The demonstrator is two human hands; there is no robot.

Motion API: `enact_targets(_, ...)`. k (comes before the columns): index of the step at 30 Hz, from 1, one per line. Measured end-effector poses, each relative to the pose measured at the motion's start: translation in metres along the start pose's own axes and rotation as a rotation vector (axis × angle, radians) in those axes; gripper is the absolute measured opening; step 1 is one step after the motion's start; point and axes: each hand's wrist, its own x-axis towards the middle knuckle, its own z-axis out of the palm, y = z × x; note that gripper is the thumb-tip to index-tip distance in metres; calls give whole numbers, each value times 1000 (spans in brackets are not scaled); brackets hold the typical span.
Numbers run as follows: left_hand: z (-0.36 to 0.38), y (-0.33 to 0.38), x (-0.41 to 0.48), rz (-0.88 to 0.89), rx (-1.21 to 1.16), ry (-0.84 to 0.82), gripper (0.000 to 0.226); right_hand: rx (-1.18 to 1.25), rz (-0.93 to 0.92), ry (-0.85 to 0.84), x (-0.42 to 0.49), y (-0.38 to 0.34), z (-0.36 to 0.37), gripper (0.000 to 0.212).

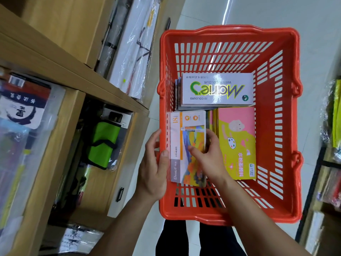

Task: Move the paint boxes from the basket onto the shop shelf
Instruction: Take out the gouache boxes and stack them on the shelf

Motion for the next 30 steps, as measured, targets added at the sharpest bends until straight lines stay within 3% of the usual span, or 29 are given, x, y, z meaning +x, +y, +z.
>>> enact_targets(6, -3, -1, 0, 17, -4, -16, 52, -117, -54, -67, 11, -6, 9, 51)
enact_targets(10, -4, 3, 0, -4, 5, -26, 52, -93, -4, -112, 0, -8, 1, 57)
enact_targets(17, -10, 32, -5, -77, 245, 34, 49, 57, -102, 80, -31, -30, -72, 54)
enact_targets(21, 4, 73, -12, 159, 503, 239, 39, 20, -79, 178, -41, -22, -110, 51)
enact_targets(24, 37, 87, -14, 255, 455, 124, 29, 16, -26, 211, -45, -8, -125, 49)
enact_targets(27, 79, 75, 2, -122, 291, -12, 38, 83, -7, 226, -44, -2, -132, 45)
enact_targets(30, 103, 38, 31, -477, 267, 6, 53, 97, -15, 211, -44, -1, -134, 47)
